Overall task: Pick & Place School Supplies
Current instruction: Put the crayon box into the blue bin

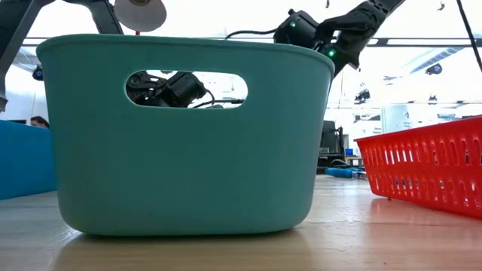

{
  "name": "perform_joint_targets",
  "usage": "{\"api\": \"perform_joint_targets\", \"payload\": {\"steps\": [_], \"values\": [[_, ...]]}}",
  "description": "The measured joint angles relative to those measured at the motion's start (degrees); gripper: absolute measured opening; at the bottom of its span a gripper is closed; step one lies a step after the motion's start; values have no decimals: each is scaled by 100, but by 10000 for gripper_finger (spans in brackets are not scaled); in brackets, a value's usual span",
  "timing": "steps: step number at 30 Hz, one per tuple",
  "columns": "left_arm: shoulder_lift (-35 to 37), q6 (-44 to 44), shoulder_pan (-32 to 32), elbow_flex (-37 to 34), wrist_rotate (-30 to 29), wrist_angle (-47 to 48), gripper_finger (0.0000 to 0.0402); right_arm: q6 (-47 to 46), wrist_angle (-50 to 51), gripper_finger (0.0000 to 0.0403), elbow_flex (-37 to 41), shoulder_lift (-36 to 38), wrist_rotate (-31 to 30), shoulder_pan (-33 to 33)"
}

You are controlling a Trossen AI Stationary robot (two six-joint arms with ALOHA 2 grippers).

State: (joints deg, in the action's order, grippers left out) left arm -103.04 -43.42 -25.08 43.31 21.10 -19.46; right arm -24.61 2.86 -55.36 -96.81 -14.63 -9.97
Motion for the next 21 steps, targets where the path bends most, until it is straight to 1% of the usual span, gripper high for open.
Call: {"api": "perform_joint_targets", "payload": {"steps": [5, 15, 21], "values": [[4, -29, 0, 2, 14, -4, 44, 220, 0, 68, 38, 227, 6, 96], [12, -49, -5, 13, 49, -24, 44, 269, -4, 68, 138, 942, -58, 123], [13, -125, -4, 13, 66, -60, 38, 358, 1, 68, 176, 1176, -120, 124]]}}
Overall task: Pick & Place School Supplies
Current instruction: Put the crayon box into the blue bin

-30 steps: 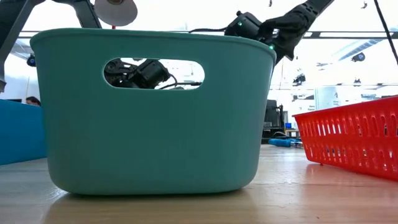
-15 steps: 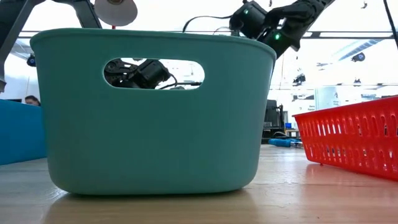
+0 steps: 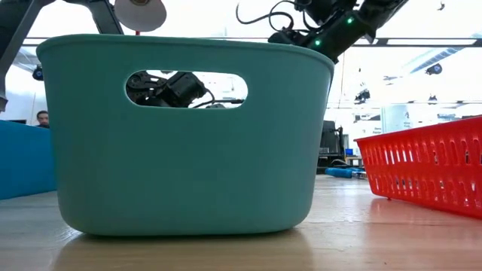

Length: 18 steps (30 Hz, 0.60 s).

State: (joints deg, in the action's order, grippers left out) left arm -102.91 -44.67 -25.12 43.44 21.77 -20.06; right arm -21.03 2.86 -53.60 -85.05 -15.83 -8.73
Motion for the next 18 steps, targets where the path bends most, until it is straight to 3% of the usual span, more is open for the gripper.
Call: {"api": "perform_joint_targets", "payload": {"steps": [18], "values": [[332, -201, 2, 0, 306, -348, 38, 71, 41, 68, 26, 34, -82, 0]]}}
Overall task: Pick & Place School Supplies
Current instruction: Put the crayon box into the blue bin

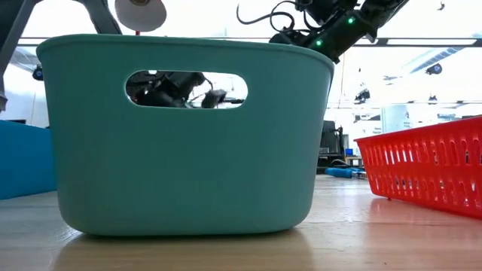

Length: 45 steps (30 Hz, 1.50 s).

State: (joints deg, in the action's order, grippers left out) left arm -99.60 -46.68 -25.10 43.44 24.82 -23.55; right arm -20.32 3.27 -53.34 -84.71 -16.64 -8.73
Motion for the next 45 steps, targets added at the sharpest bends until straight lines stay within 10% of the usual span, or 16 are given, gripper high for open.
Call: {"api": "perform_joint_targets", "payload": {"steps": [12, 31, 45], "values": [[1583, 403, 2, 2, -95, 231, 39, 0, 301, 68, 2, 0, -76, -2], [4826, 1085, 268, 2, -1619, 3469, 39, 253, 378, 68, 2, 0, -308, -17], [5277, 1529, 737, -35, -1524, 3749, 39, 451, 369, 68, 2, 0, -308, -186]]}}
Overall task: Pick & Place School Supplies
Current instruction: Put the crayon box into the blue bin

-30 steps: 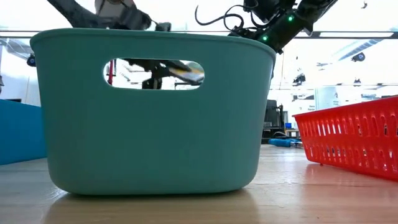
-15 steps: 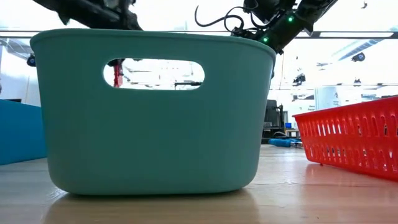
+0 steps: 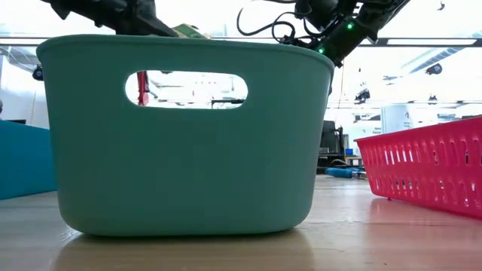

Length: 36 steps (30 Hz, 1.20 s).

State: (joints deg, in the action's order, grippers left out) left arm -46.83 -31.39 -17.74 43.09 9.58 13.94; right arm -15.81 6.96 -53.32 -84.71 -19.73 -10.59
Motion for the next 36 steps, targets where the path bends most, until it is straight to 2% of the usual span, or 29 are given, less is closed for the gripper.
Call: {"api": "perform_joint_targets", "payload": {"steps": [5, 12, 16, 24, 29, 36], "values": [[5, -33, 308, 15, 165, 544, 39, 85, 0, 68, 0, 0, 2, 2], [61, -667, 1050, 81, 211, 620, 39, 211, 0, 68, 0, 0, 2, 2], [105, -1130, 1507, 265, 205, 1158, 39, 297, 0, 68, 0, 0, 4, -21], [41, -3203, 2751, 836, 135, 3241, 39, 585, 4, 68, 0, 0, 15, -138], [-47, -4615, 3835, 966, -62, 3617, 39, 881, 7, 68, 0, 0, 24, -160], [-536, -6333, 5415, 914, -846, 4127, 39, 946, 5, 68, 0, 0, 26, -162]]}}
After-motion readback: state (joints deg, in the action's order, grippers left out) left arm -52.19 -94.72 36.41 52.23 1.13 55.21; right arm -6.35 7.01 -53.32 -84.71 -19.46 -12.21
